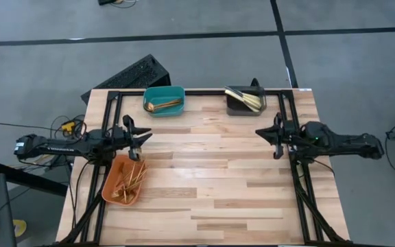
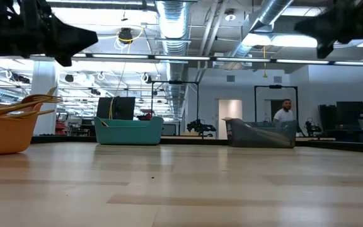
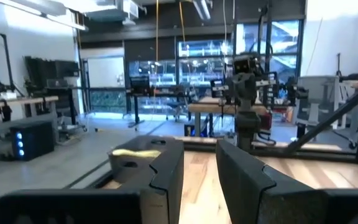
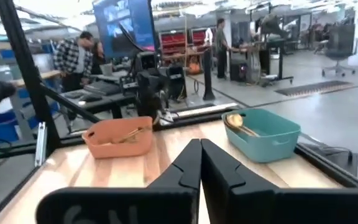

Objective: Sort silverware by color (type)
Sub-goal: Return to Home Position

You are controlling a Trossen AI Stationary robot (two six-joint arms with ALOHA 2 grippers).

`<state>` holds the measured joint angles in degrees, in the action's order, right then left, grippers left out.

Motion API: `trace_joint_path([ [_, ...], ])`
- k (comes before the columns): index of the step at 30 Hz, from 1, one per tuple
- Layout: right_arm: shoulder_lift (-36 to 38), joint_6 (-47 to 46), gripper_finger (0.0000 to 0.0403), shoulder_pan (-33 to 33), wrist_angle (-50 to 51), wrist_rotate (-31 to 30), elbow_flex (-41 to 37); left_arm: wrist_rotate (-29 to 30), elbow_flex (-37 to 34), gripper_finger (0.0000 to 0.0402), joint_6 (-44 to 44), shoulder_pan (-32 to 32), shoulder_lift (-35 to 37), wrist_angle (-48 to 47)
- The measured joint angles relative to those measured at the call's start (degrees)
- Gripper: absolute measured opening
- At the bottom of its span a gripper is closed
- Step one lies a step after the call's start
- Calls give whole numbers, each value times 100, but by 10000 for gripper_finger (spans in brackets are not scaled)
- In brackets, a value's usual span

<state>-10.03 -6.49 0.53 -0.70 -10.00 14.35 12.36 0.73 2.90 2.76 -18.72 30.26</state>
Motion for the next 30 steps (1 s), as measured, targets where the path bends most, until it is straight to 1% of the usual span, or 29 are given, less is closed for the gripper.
trace_joint_path([
  [4, 547, 229, 18, -476, 10, -176, 12, 44, 0, 86, 55, 0, 708, -488],
  [7, 961, 368, 20, -699, 217, -279, 49, 44, -2, 86, 76, 0, 1312, -968],
  [10, 987, 398, 29, -792, 513, -450, 72, 108, -2, 86, 105, -2, 1870, -1575],
  [14, 955, 475, 31, -757, 622, -505, 11, 484, -2, 86, 128, -2, 1823, -1935],
  [16, 987, 461, 27, -747, 633, -470, -140, 503, -15, 86, 34, 4, 1837, -2162],
  [20, 993, 212, 25, -751, 145, -266, -519, 441, -15, 86, -247, -1, 1850, -2374],
  [25, 993, 90, 35, -765, -173, -238, -826, 437, -20, 86, -304, -24, 1850, -2554],
  [30, 991, 87, 37, -762, -153, -236, -894, 212, -20, 86, -361, -24, 1847, -2622],
])
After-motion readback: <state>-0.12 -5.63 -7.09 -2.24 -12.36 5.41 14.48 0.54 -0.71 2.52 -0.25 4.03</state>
